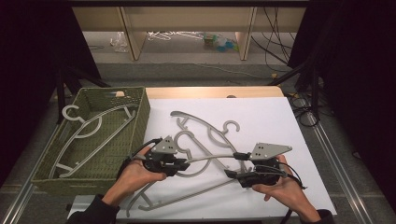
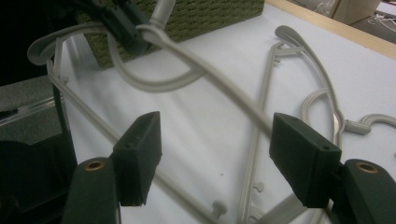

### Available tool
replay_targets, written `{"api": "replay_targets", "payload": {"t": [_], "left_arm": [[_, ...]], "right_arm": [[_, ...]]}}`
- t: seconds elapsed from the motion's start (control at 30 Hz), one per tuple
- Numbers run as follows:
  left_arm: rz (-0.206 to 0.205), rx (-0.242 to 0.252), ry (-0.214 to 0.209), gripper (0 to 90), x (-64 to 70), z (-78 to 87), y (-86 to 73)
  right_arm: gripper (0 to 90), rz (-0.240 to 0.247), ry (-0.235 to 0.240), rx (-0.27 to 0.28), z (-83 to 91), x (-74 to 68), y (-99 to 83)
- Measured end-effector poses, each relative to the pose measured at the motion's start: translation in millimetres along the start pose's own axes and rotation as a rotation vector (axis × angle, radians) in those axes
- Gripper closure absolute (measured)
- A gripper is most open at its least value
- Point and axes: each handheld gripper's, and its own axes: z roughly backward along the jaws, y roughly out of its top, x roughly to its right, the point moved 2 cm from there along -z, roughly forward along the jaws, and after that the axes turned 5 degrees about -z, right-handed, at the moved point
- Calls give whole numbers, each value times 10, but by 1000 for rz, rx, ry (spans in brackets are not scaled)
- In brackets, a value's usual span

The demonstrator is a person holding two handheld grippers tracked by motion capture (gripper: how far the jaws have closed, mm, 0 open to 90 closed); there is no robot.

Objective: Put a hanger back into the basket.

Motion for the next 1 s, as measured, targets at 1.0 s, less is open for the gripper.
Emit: {"api": "replay_targets", "payload": {"t": [1.0], "left_arm": [[34,137,96,806,-143,514,297]], "right_arm": [[293,-52,-3,-39,-30,0,-287]]}}
